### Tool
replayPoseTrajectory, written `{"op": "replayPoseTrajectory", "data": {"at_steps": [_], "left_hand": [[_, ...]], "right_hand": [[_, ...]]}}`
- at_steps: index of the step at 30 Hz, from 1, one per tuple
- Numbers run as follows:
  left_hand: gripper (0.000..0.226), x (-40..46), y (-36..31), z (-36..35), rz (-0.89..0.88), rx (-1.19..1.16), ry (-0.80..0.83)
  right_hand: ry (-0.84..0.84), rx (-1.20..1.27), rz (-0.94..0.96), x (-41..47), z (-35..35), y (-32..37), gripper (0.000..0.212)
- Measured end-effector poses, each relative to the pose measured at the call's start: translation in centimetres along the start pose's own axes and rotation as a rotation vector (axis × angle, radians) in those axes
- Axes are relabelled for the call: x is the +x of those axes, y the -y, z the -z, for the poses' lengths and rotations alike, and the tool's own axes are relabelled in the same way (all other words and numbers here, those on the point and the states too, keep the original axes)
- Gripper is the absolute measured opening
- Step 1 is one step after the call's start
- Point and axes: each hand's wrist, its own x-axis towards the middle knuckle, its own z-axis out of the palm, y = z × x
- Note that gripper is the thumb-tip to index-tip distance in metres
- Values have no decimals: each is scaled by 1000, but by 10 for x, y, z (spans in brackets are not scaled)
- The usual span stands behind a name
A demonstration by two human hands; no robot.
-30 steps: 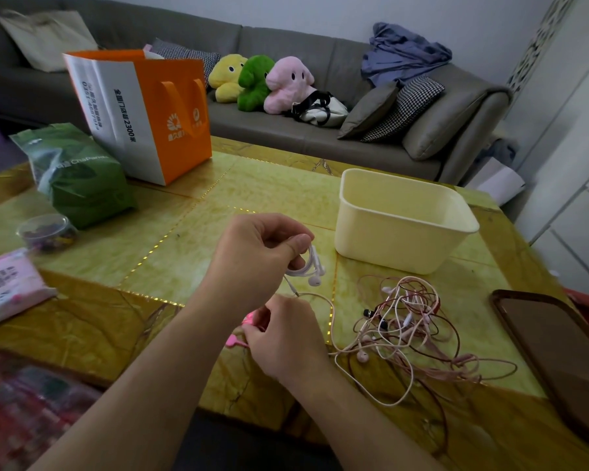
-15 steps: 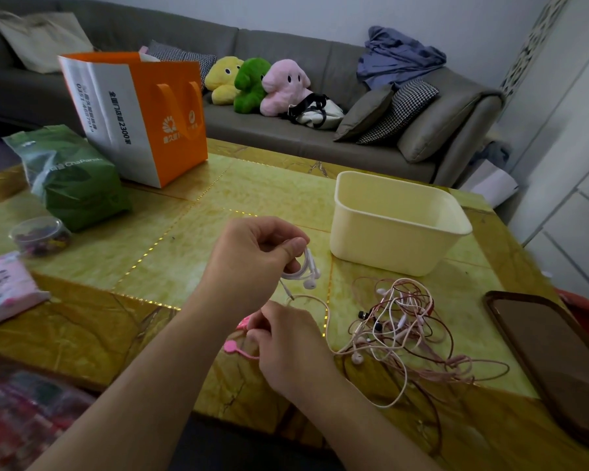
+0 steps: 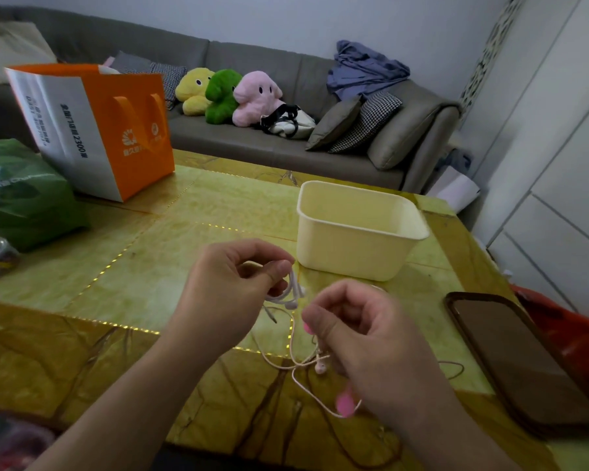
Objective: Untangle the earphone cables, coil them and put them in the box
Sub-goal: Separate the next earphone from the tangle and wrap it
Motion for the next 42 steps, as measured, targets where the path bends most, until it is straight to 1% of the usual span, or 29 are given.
{"op": "replayPoseTrajectory", "data": {"at_steps": [2,4,6,8,14,17,21,24,28,31,34,38,42], "left_hand": [[17,-3,0,-10,-10,8,24],[17,-5,2,-16,-16,9,52],[16,-8,2,-26,-18,-3,92],[16,-13,1,-34,-18,-22,108],[15,-19,-1,-51,7,-54,127],[17,-20,-1,-53,20,-63,135],[19,-22,0,-54,16,-58,163],[26,-23,-1,-55,-20,-41,188],[27,-25,-1,-55,-25,-22,166],[20,-25,-1,-53,-2,-26,170],[24,-25,-4,-53,-14,0,162],[24,-26,-2,-51,-55,26,157],[29,-27,-1,-53,-114,-4,147]], "right_hand": [[-32,17,6,-2,10,-2,8],[-46,7,24,-3,14,-5,14],[-74,-27,45,-4,18,-9,11],[-121,-86,58,-4,19,-11,7],[-298,-333,114,-2,25,-22,19],[-332,-408,140,-2,26,-25,20],[-336,-482,156,-3,25,-29,21],[-336,-507,179,-2,23,-29,19],[-302,-538,198,-1,22,-31,16],[-283,-566,180,1,25,-33,32],[-240,-633,174,3,26,-32,18],[-237,-595,156,5,29,-32,16],[-294,-567,184,5,30,-33,17]]}}
